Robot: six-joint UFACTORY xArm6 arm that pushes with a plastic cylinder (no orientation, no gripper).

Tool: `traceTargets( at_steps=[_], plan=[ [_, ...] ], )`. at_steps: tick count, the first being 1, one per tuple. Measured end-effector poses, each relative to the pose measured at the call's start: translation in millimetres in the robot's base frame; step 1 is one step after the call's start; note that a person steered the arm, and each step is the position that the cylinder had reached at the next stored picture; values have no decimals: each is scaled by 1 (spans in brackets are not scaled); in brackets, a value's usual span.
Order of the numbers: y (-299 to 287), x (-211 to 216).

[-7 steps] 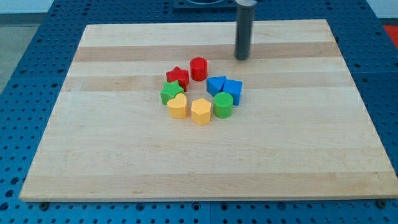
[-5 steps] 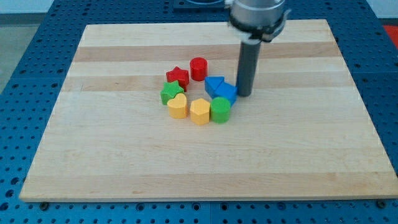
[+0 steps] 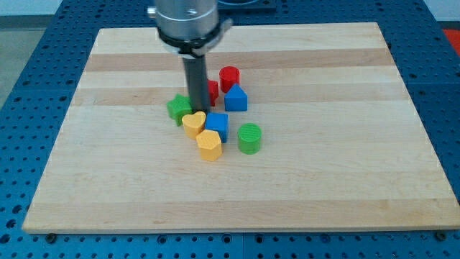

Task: Slide the green star to the top left side of the board

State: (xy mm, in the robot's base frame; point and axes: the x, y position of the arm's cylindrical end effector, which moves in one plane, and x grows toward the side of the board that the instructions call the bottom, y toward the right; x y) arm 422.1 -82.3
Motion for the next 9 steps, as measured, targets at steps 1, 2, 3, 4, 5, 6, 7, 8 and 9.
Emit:
traceTargets(
  at_steps=[1, 2, 3, 4, 5, 6, 7, 8, 9],
  plan=[
    [-34, -6],
    [-22, 5],
    [-20, 20],
    [-46, 18],
    [-98, -2],
    [-131, -28],
    [-129, -14],
    [-131, 14],
    [-160, 10]
  ],
)
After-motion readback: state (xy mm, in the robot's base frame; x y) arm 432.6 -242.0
